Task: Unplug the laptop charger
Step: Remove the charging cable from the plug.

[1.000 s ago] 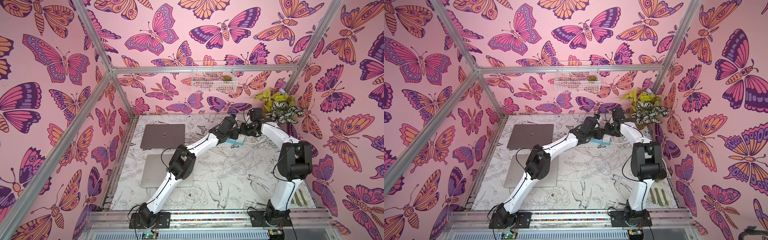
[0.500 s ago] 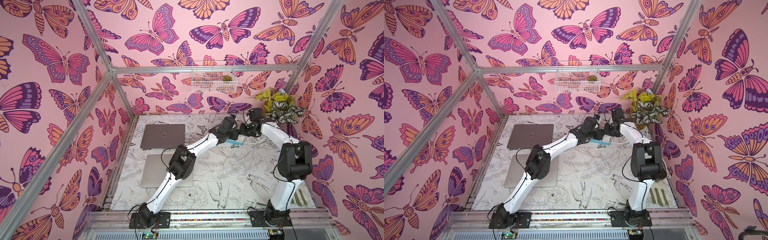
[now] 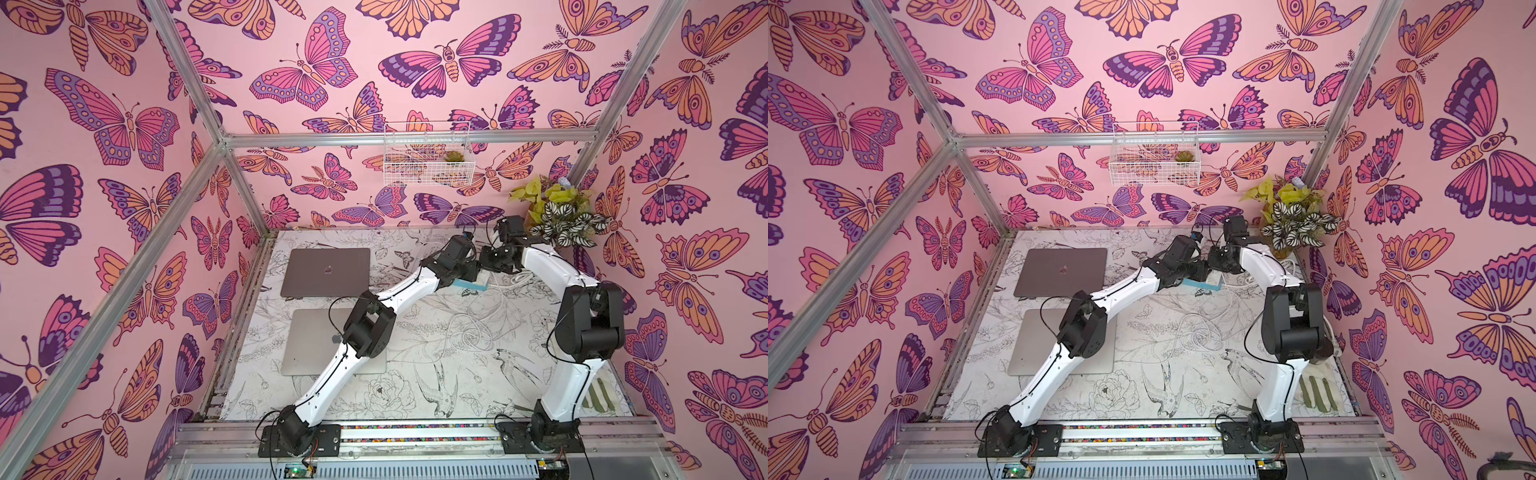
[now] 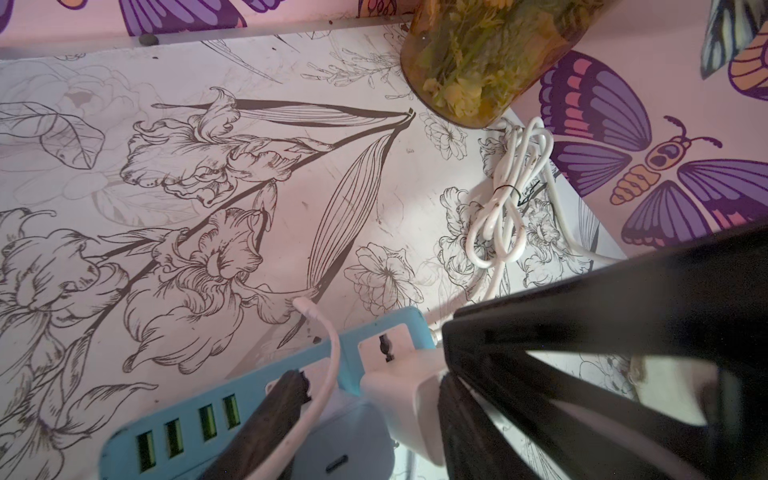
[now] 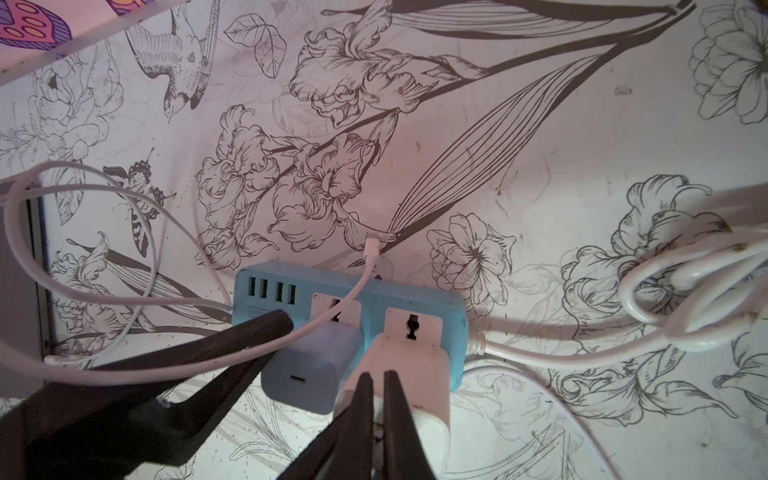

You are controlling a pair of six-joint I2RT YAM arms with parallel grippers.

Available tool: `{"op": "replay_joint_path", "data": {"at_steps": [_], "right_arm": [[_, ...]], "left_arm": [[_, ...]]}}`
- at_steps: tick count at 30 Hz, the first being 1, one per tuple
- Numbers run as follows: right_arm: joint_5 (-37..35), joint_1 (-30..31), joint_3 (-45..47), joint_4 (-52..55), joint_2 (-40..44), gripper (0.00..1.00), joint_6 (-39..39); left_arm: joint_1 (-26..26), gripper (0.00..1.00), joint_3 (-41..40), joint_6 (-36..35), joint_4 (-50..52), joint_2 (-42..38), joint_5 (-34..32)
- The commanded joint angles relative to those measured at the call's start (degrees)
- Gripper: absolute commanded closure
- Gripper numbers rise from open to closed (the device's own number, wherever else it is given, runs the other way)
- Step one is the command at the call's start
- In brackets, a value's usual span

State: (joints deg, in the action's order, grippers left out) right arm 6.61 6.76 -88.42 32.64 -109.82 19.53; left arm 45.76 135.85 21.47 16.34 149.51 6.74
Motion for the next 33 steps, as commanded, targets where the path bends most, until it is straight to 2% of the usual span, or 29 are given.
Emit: {"op": "replay_joint_path", "data": {"at_steps": [1, 12, 27, 33], "right_arm": [[3.0, 1.1, -0.7, 1.5, 0.4, 1.00, 0.5], [1.9, 1.9, -1.2, -0.4, 3.2, 1.00, -2.2], [3.1, 1.8, -2.9, 0.2, 6.3, 1.00, -3.7], [2.2, 1.8, -3.6, 0.4, 7.4, 1.00, -3.9]], "left_arm": [[0.6, 0.45, 0.5, -1.7, 4.0, 2.5, 0.7], [2.0, 0.49, -1.1, -5.5, 6.7, 2.1, -1.7], [3.4, 0.52, -9.4, -6.3, 7.2, 1.3, -4.0], [3.5, 0.52, -10.4, -6.0, 7.2, 1.4, -4.6]]}}
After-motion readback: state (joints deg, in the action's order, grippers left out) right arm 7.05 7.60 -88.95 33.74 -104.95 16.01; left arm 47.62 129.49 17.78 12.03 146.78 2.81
